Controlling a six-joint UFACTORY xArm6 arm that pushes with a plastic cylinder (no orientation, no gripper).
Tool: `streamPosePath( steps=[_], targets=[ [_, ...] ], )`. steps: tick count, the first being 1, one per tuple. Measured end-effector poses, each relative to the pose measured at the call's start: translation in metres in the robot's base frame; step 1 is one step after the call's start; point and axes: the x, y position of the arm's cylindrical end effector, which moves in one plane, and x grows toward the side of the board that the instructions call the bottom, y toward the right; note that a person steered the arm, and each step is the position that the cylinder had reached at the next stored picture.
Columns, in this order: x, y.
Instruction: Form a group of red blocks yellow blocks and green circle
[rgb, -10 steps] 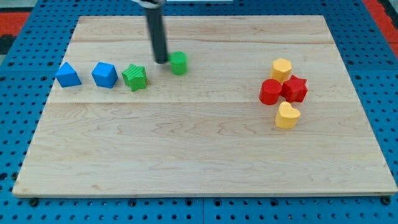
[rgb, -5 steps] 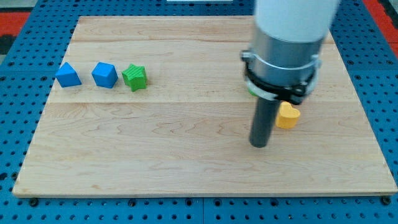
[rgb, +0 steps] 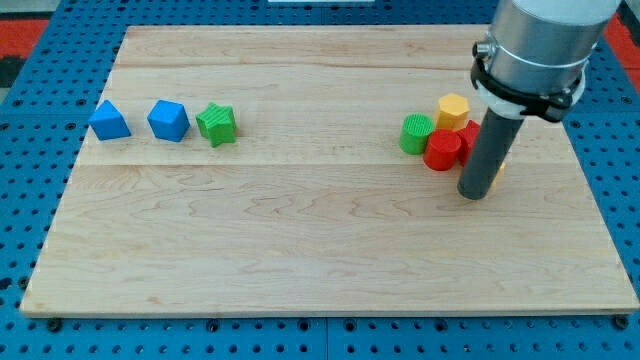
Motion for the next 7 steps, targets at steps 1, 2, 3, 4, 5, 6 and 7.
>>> streamPosePath(
  steps=[1, 2, 3, 4, 5, 6, 7],
  targets=[
    [-0.001, 0.000],
    [-0.001, 0.000],
    [-0.002, 0.000],
    [0.012, 0.000],
    [0.012, 0.018],
    [-0.014, 0.028],
    [-0.017, 0.029]
  ],
)
